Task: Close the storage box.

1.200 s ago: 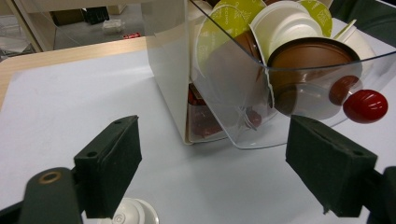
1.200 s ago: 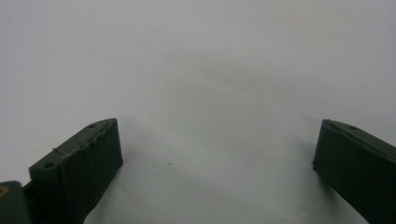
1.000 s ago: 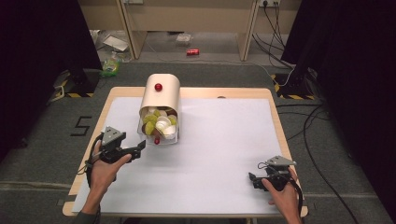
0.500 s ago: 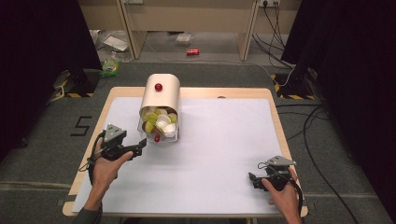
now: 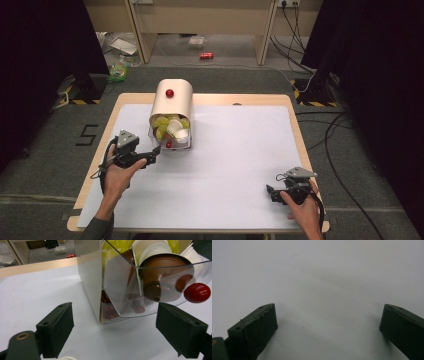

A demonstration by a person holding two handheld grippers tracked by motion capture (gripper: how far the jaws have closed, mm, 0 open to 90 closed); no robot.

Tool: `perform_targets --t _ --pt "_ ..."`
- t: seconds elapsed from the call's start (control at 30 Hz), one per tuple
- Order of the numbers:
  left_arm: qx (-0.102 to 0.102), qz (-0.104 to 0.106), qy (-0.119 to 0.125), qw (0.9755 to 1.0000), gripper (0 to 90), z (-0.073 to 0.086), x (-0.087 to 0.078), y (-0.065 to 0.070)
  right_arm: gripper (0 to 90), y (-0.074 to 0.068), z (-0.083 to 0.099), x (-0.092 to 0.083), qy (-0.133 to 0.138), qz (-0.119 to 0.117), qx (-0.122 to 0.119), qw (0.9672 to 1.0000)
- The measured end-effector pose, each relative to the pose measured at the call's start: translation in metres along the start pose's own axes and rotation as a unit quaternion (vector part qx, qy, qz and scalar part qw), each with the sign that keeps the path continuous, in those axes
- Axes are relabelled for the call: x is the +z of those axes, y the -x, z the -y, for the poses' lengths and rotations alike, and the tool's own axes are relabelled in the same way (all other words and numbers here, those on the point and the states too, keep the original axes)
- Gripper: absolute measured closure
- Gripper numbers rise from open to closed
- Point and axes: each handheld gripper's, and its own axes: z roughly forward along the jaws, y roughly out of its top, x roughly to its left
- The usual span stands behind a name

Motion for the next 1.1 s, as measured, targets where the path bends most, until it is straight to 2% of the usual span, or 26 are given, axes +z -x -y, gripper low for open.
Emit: perform_targets --t 0.37,1.1 --pt "-0.008 -0.006 0.004 0.9999 14.5 -0.004 0.007 -0.001 1.6 0.000 0.000 0.000 0.000 0.000 0.000 1.0000" --pt "-0.011 -0.014 0.003 0.9998 14.5 -0.011 0.017 -0.001 1.5 0.000 0.000 0.000 0.000 0.000 0.000 1.0000"
